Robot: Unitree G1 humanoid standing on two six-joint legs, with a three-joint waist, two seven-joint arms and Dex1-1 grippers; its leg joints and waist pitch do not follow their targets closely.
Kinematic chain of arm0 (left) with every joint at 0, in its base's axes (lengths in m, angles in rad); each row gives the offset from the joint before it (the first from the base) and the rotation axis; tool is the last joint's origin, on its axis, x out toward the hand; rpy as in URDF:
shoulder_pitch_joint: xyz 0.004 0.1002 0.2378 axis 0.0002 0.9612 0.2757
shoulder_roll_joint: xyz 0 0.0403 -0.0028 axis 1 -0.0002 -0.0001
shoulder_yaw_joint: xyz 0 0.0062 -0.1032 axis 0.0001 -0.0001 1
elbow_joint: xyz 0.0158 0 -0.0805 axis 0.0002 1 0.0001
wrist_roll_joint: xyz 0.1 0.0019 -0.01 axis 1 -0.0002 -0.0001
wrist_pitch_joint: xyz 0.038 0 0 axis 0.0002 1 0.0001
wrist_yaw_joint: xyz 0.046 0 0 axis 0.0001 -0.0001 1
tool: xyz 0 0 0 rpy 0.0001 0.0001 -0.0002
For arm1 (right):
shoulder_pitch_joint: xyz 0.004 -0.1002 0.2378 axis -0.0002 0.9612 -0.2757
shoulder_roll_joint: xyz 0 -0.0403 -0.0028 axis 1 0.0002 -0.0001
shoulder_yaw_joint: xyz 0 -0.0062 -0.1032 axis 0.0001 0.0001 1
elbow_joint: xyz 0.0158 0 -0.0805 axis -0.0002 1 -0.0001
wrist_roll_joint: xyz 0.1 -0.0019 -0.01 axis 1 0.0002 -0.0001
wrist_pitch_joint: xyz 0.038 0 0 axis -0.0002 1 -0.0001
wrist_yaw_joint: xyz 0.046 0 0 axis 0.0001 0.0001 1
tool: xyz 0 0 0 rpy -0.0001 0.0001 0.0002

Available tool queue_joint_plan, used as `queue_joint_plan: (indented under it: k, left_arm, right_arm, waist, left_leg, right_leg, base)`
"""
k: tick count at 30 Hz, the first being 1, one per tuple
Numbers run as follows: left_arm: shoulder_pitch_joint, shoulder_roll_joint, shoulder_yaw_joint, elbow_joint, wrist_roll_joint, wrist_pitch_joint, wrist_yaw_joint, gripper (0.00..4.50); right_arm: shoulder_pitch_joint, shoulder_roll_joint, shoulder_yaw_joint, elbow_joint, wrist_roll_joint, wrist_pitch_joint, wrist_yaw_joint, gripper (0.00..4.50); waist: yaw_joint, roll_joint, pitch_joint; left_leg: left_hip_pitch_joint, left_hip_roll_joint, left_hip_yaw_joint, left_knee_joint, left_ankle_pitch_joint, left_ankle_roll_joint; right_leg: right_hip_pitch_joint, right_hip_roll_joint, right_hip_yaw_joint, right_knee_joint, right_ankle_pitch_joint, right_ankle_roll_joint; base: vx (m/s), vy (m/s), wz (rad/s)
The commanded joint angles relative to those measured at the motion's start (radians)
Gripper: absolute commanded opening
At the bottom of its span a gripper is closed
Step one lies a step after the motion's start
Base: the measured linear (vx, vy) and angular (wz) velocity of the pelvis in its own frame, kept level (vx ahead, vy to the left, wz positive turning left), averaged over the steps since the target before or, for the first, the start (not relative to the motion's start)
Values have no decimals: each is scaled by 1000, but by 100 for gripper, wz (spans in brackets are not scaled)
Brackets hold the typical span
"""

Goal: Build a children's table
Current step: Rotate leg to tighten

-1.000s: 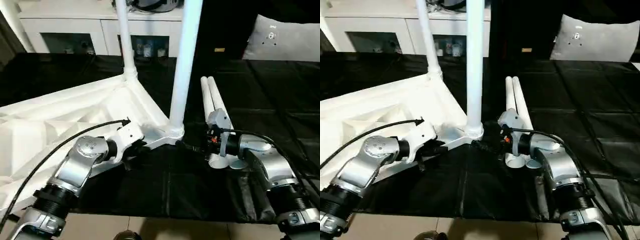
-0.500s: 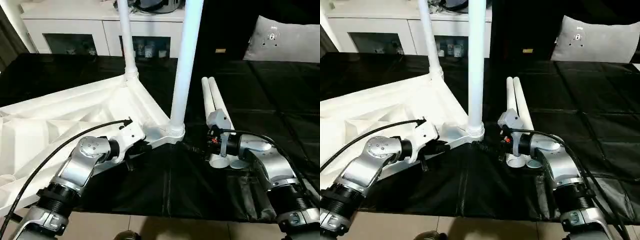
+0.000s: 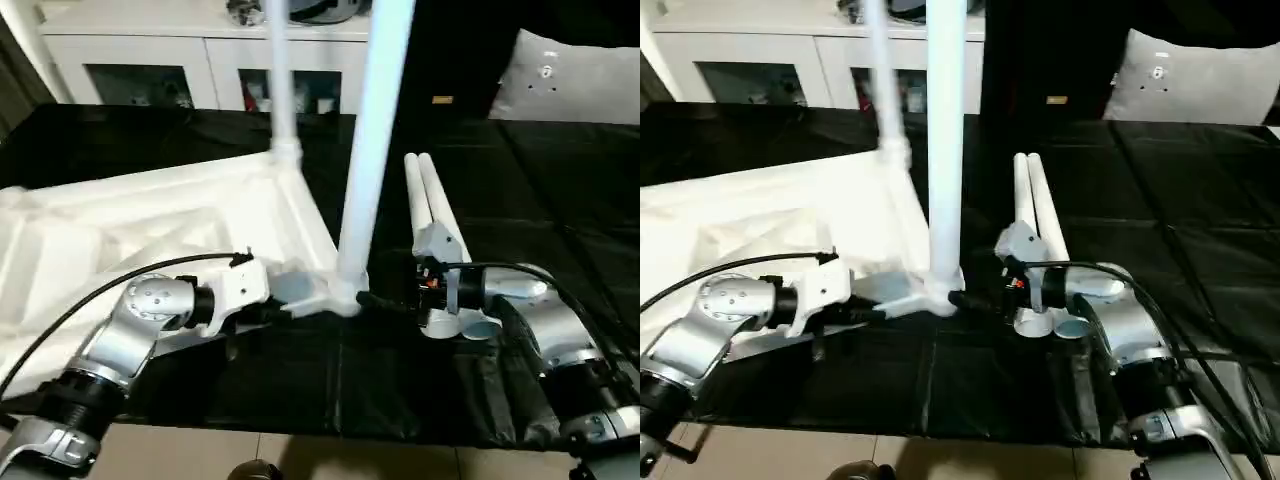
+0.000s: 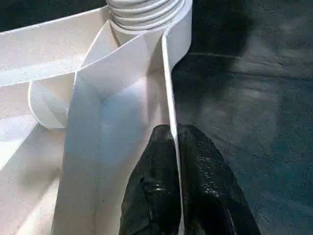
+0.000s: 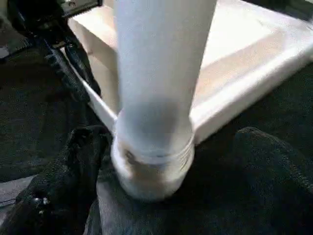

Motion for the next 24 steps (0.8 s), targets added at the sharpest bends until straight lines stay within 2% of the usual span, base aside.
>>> queue_joint_plan:
  k: [1,2,4,6,13,19,23,24]
  left_arm:
    - [14,17,-64,7,20,-28,-68,2]
    - [14,17,-65,8,18,-31,-74,2]
    - [12,19,-67,12,15,-39,-84,2]
    - [12,20,-68,17,16,-50,-101,0]
    - [17,22,-74,36,17,-78,-120,0]
    - [19,13,-74,74,27,-103,-117,0]
    - [27,9,-69,78,20,-92,-118,0]
    - [40,-1,-59,60,8,-53,-103,0]
  right_arm:
    - [-11,-2,27,13,-5,-4,38,431]
    - [-11,-2,30,12,-4,-2,44,431]
    - [-11,2,37,16,-5,-3,52,431]
    - [-13,12,40,25,-1,-5,61,396]
    - [-20,38,48,54,-3,-20,55,339]
    - [-15,47,50,54,4,-10,69,284]
    - [-4,56,44,41,22,7,78,270]
    - [11,73,43,18,36,38,63,268]
  waist:
    - [0,-3,-58]
    - [2,-6,-58]
    - [8,-4,-57]
    - [10,-7,-58]
    - [13,-5,-60]
    - [13,-6,-57]
    - [13,-8,-58]
    - [12,-8,-59]
  left_leg:
    - [26,55,-15,-57,-220,40]
    - [26,56,-14,-58,-226,37]
    - [29,57,-14,-58,-231,32]
    - [28,57,-14,-58,-229,29]
    - [28,56,-15,-57,-221,27]
    - [28,57,-15,-60,-243,20]
    - [29,57,-16,-61,-242,18]
    - [28,57,-15,-60,-237,18]
  right_leg:
    - [26,-74,29,-63,-60,-225]
    - [27,-75,29,-64,-71,-224]
    - [25,-75,30,-64,-83,-221]
    - [25,-75,31,-64,-86,-218]
    - [25,-75,30,-60,-64,-219]
    - [24,-78,31,-64,-111,-211]
    - [25,-78,31,-63,-118,-209]
    - [25,-77,31,-62,-109,-211]
  base:
    - [0,0,0]
    - [0,0,0]
    - [0,0,0]
    - [0,0,0]
    - [0,0,0]
    - [0,0,0]
    - [0,0,0]
    - [0,0,0]
